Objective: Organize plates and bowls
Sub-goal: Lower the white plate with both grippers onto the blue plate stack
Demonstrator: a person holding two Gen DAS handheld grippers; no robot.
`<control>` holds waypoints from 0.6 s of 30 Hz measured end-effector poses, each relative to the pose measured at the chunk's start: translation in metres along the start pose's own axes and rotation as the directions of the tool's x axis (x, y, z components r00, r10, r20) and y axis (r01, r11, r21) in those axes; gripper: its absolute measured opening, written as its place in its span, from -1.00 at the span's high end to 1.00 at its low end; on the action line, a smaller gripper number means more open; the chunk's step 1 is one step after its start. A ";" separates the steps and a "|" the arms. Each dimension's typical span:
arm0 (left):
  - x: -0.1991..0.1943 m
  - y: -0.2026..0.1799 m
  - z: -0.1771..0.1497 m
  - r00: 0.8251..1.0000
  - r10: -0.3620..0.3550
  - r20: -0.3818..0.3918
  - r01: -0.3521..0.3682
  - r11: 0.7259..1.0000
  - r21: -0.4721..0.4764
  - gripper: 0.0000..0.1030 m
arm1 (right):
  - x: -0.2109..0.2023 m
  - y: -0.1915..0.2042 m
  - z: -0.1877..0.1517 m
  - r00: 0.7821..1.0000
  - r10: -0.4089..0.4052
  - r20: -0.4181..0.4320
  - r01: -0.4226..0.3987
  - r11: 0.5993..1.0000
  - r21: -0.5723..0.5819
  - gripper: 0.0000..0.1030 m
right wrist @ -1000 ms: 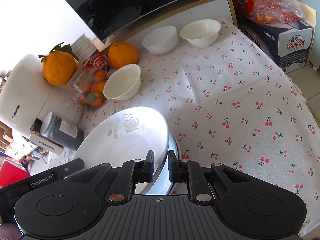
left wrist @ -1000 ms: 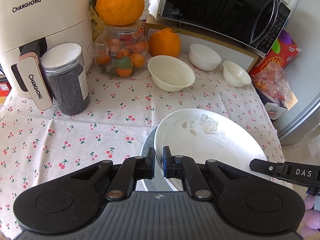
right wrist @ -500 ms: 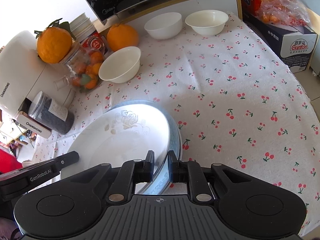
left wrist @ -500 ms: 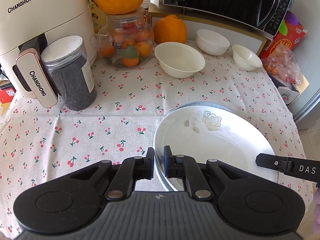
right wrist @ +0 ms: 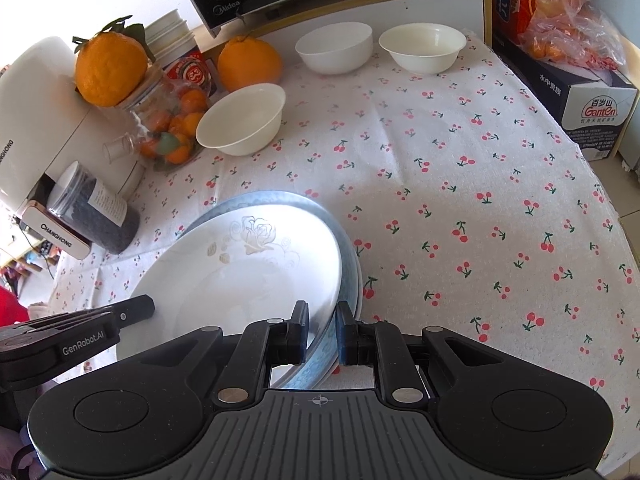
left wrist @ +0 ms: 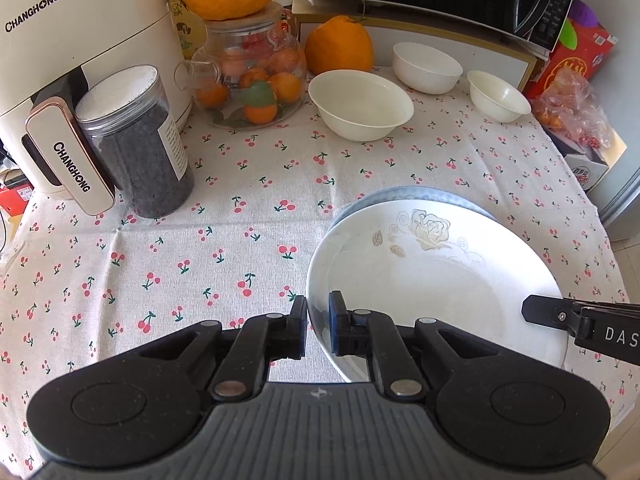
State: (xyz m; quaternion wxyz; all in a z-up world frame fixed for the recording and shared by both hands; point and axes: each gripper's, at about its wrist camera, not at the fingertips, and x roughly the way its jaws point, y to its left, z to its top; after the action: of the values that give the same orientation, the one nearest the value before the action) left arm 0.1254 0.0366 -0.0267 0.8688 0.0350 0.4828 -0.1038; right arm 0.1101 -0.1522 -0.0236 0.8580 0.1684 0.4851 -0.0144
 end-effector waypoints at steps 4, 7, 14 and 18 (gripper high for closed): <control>0.002 -0.006 -0.002 1.000 0.022 0.002 -0.022 0.999 0.044 0.84 | -0.001 0.007 -0.002 0.999 -0.035 0.016 0.036 0.998 -0.056 0.71; 0.000 -0.013 -0.002 0.999 0.037 0.020 -0.039 0.996 0.084 0.88 | -0.001 0.009 -0.003 0.998 -0.051 0.026 0.053 0.995 -0.086 0.71; 0.000 -0.025 -0.001 1.000 -0.021 0.014 0.020 0.994 0.111 0.96 | -0.001 0.006 -0.002 0.999 -0.030 0.012 0.031 0.995 -0.097 0.70; 0.002 -0.024 0.000 1.000 -0.030 0.004 0.030 0.995 0.093 0.96 | -0.002 0.006 -0.003 1.000 -0.021 0.005 0.021 0.995 -0.102 0.70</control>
State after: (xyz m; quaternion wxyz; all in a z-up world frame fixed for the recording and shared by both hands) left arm 0.1212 0.0128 -0.0271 0.8658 0.0679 0.4758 -0.1393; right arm 0.1076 -0.1457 -0.0219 0.8662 0.1191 0.4853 0.0011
